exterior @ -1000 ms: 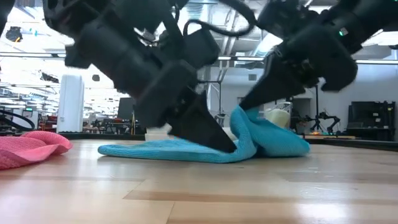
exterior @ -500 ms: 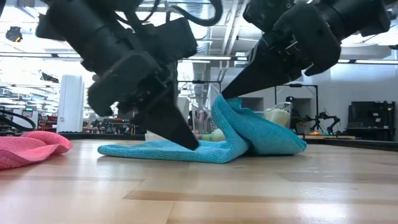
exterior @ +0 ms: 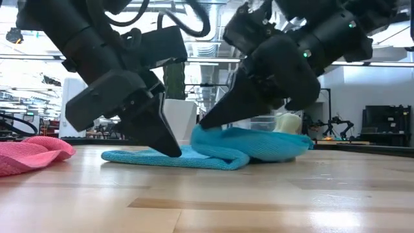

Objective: Fold microfiber towels
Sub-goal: Fold the blue towel on the table

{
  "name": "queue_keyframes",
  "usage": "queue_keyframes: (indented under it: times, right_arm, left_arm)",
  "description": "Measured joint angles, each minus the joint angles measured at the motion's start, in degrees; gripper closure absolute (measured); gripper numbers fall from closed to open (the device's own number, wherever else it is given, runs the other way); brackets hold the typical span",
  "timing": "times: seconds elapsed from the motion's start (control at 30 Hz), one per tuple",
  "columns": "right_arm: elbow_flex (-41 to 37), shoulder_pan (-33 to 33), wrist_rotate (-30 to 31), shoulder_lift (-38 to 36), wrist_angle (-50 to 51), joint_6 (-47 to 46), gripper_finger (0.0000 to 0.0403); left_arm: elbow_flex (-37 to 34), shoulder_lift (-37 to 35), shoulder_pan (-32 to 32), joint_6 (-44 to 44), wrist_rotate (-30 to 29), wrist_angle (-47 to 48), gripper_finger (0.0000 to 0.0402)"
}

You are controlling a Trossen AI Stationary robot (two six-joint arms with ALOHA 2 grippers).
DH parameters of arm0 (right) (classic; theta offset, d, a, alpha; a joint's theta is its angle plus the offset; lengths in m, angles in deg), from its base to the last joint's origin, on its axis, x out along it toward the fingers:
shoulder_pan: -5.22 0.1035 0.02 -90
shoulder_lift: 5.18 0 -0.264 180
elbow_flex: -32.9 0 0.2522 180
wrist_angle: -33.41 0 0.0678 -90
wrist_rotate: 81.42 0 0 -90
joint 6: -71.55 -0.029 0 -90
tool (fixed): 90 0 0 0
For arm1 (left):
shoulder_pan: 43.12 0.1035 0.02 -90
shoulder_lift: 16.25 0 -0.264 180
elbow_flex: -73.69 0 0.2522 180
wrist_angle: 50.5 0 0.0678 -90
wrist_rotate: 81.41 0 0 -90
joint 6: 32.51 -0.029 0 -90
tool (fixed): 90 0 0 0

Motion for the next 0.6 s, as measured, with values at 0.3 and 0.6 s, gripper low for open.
queue_keyframes:
  times: [0.3, 0.6]
  right_arm:
    - [2.48, -0.12, -1.28, 4.63, 0.88, 1.42, 0.0378]
    - [2.44, -1.46, -2.66, 2.91, 1.16, 1.45, 0.0262]
  left_arm:
    - [0.0, 0.0, -0.36, 0.0, -0.09, 0.69, 0.0401]
    - [0.0, -2.52, -0.6, 0.11, -0.24, 0.51, 0.0401]
